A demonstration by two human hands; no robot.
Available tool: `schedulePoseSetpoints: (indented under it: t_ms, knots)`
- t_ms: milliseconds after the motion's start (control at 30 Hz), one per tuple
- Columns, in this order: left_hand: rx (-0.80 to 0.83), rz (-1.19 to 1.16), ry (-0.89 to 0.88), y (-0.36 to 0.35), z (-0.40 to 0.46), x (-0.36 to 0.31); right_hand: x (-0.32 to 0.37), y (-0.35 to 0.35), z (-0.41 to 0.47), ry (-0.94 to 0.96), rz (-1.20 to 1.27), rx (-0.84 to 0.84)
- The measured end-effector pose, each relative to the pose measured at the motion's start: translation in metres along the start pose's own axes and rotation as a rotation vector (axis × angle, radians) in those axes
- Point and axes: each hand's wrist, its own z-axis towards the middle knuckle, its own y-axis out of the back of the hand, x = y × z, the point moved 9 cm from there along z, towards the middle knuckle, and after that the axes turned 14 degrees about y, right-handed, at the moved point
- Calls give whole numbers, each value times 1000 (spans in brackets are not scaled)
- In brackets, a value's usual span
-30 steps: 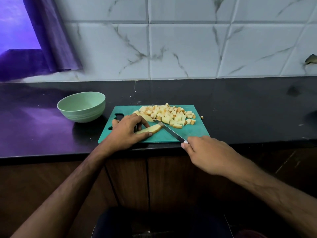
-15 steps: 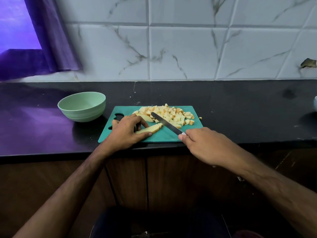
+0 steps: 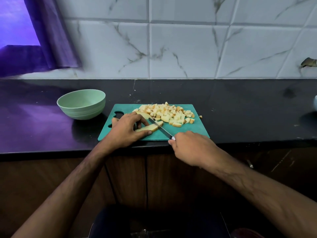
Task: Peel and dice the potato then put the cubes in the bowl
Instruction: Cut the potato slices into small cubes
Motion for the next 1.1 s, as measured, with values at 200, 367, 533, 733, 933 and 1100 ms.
schedulePoseSetpoints:
  t_ms: [200, 367, 533, 733, 933, 1100]
  knots:
    - [-90, 71, -24, 5, -10, 3, -1, 27, -13, -2, -28, -35]
    - [-115, 66, -27, 9, -14, 7, 9, 4, -15, 17, -6, -19]
    - [-100, 30, -1, 10, -12, 8, 18, -3, -6, 36, 15, -22]
    - [-113, 64, 5, 12, -15, 5, 13, 6, 6, 3, 48, 40]
    - [-153, 1, 4, 17, -22, 19, 18, 16, -2, 40, -23, -21]
    - [-149, -8, 36, 18, -18, 20, 32, -5, -6, 66, -21, -25]
